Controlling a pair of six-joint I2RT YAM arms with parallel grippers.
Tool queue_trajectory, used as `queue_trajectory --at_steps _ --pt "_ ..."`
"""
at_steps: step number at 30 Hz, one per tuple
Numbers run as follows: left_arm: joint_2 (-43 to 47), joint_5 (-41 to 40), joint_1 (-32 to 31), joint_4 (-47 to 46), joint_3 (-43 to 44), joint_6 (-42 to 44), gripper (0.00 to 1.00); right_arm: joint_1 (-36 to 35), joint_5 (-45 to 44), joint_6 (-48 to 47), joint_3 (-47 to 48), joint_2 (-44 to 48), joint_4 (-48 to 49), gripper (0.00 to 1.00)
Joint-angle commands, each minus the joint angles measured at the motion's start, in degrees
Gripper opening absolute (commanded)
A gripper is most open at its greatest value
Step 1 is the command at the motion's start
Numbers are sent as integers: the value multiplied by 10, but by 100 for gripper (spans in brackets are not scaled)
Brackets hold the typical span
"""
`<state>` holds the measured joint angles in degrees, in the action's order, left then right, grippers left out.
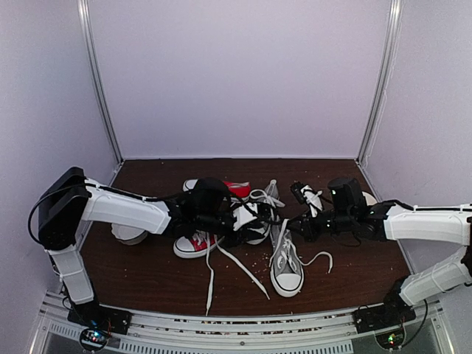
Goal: Tie the shoes
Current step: Fold the half-tied shoelace.
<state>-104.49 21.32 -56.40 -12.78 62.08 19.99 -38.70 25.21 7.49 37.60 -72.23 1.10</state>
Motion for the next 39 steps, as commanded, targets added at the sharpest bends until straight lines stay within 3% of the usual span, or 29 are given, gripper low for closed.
queue_trajectory --at_steps 1,6,11,16,19,27,39 --pt "-42 61 -13 -45 52 -2 29 6 7 -6 0 6 11 0" --pt "-66 75 -16 -101 50 -2 31 8 13 0 -2 4 19 0" --pt "-100 78 -15 -74 91 -7 30 9 15 0 -3 -1 19 0" --pt "-128 33 -7 -75 113 -41 15 10 22 0 -3 -1 24 0" --pt "-134 37 -4 -84 113 -48 12 11 25 -1 -3 -2 24 0" --pt "-153 72 -4 -104 125 -67 15 12 34 -4 2 -6 20 0" --pt "-176 44 -4 -124 141 -77 23 13 43 -5 3 -8 19 0"
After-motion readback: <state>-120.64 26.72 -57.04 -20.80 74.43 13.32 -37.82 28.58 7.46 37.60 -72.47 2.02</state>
